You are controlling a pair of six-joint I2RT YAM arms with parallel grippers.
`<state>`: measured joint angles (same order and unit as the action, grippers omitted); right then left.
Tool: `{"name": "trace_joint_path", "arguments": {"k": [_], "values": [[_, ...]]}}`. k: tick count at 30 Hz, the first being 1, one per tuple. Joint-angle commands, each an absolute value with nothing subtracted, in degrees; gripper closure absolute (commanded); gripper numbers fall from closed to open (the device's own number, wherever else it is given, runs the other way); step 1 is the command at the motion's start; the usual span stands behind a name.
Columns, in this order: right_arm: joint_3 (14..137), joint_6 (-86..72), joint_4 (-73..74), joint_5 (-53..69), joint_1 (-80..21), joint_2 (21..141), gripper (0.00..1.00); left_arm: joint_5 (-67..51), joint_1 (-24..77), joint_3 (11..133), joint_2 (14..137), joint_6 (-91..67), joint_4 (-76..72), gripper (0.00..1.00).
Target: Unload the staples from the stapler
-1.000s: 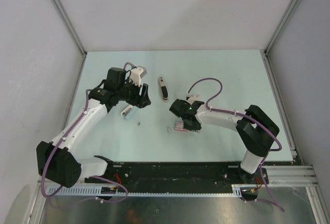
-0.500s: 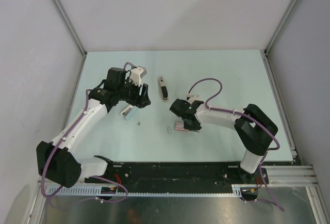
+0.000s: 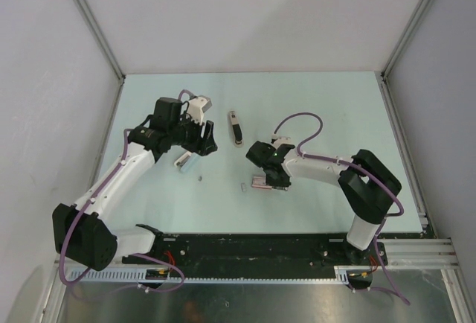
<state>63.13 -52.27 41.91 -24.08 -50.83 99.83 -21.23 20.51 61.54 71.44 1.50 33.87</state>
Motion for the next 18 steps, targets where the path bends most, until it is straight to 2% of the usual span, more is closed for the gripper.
{"name": "trace_joint_path", "arguments": {"k": [1,18], "values": [[62.6,-54.1,41.9,-24.8,-50.5,96.9,0.65,-21.7,20.9,61.7,69.4,3.6,33.7,0.34],[59.1,-54.9,38.2,-22.0,-48.4,93.9,0.61,-21.6,20.9,61.4,68.7,3.5,33.7,0.34]]}}
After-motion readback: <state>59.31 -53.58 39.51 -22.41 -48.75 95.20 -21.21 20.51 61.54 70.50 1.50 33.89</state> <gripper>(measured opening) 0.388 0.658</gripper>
